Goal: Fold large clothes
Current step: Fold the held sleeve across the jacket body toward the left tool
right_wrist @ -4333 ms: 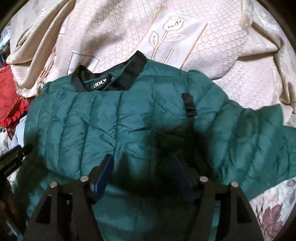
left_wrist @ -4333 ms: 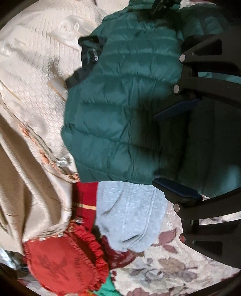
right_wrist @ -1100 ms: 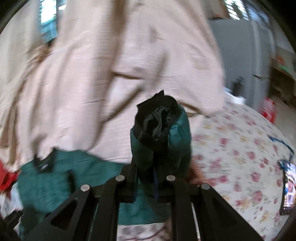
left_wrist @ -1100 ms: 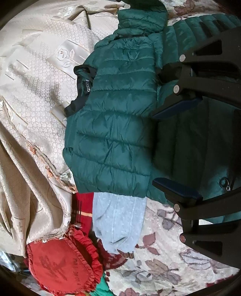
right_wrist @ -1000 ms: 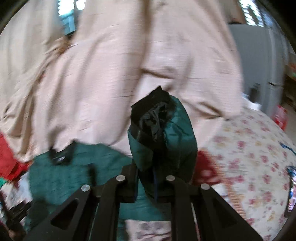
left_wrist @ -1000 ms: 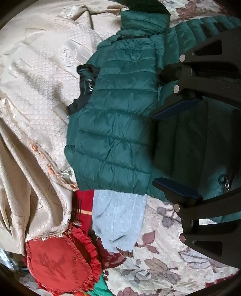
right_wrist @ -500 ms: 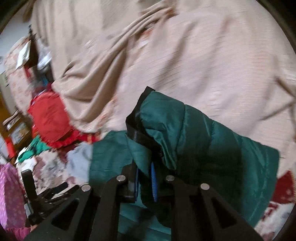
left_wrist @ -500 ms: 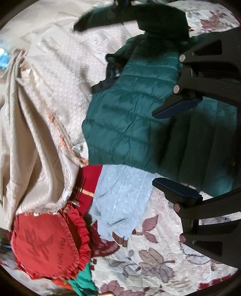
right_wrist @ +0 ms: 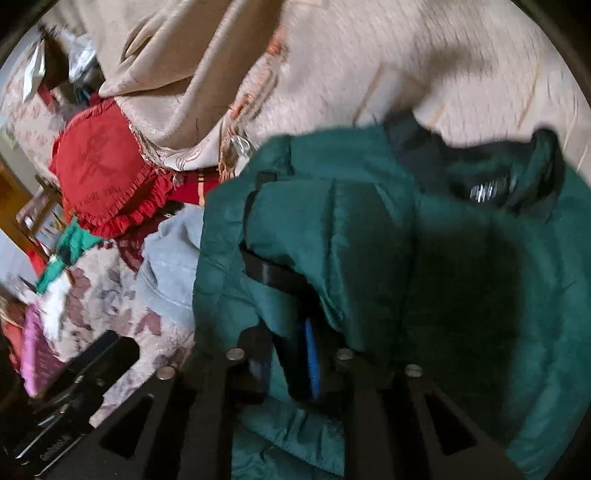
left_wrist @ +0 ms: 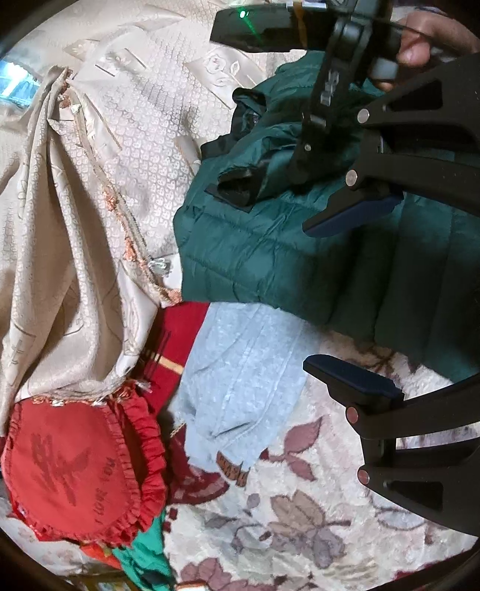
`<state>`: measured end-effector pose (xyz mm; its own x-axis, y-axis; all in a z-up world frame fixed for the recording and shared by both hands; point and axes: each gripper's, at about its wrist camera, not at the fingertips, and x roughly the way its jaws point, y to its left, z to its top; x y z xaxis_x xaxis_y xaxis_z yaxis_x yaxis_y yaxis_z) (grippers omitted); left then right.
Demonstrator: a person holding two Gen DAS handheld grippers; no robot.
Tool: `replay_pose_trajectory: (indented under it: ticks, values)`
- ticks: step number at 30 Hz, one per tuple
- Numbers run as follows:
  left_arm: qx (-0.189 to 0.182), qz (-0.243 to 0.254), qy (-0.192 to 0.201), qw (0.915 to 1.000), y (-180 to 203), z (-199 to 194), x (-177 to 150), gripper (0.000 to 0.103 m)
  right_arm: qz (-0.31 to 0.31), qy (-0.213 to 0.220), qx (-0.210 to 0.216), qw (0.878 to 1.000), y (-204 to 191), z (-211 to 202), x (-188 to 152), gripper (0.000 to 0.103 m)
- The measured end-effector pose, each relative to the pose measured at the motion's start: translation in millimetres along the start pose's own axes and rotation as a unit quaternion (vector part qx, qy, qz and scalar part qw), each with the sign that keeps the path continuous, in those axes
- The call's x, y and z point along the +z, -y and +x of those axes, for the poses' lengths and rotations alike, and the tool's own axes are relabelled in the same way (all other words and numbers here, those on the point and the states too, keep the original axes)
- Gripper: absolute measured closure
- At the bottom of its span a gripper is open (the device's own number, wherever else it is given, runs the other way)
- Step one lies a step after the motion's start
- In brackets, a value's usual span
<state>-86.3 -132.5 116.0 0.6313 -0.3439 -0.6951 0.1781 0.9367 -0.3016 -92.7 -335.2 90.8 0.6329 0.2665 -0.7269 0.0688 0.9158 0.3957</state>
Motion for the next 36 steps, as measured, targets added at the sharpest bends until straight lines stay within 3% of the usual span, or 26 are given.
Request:
replay_pose_trajectory:
  ticks: [1, 2, 3, 5, 8, 14, 20, 22, 25, 28, 29, 31, 32, 34, 36]
  values:
    - [-0.007, -0.001, -0.001, 1.0000, 1, 1, 0, 0.055, 0.007, 0.001, 0.011, 1.000, 3, -4, -2, 0.061]
    - [-0.013, -0.002, -0.001, 0.9999, 1, 2, 0, 0.055, 0.015, 0.003, 0.024, 1.000, 4, -12, -3, 0.040]
    - [-0.024, -0.003, 0.000, 0.9997, 3, 2, -1, 0.055, 0.020, 0.008, 0.038, 0.999, 5, -23, -6, 0.033]
    - [-0.044, -0.002, -0.002, 0.9990, 6, 4, -2, 0.054, 0.004, 0.027, 0.044, 0.999, 4, -54, -15, 0.032]
    - [-0.063, 0.000, -0.005, 0.9980, 12, 8, -5, 0.046, -0.023, 0.050, 0.008, 0.998, 13, -98, -28, 0.027]
    - [-0.065, -0.016, -0.020, 0.9976, 25, 32, -2, 0.045, 0.001, 0.094, -0.087, 0.992, 84, -190, -72, 0.019]
    - [-0.066, 0.030, -0.044, 0.9964, 62, 59, -9, 0.046, 0.098, 0.101, -0.152, 0.978, 175, -237, -111, 0.019]
    - [-0.060, 0.044, -0.063, 0.9953, 72, 71, -9, 0.070, 0.146, 0.114, -0.172, 0.968, 207, -243, -118, 0.019]
    - [-0.053, 0.055, -0.077, 0.9941, 82, 79, -7, 0.095, 0.216, 0.129, -0.152, 0.956, 242, -232, -118, 0.019]
    - [-0.053, 0.068, -0.052, 0.9949, 86, 67, 3, 0.101, 0.250, 0.122, -0.147, 0.949, 263, -202, -105, 0.019]
    - [-0.053, 0.075, -0.037, 0.9951, 86, 59, 9, 0.101, 0.250, 0.118, -0.145, 0.950, 266, -189, -98, 0.023]
    - [-0.055, 0.080, -0.013, 0.9952, 83, 46, 20, 0.102, 0.224, 0.115, -0.135, 0.958, 256, -172, -81, 0.059]
    - [-0.052, 0.080, 0.001, 0.9954, 80, 39, 25, 0.102, 0.205, 0.112, -0.141, 0.962, 249, -168, -72, 0.066]
    - [-0.038, 0.075, 0.027, 0.9961, 69, 30, 31, 0.103, 0.152, 0.115, -0.185, 0.964, 226, -160, -51, 0.066]
    - [-0.015, 0.074, 0.020, 0.9970, 59, 39, 25, 0.103, 0.110, 0.125, -0.204, 0.965, 203, -153, -35, 0.066]
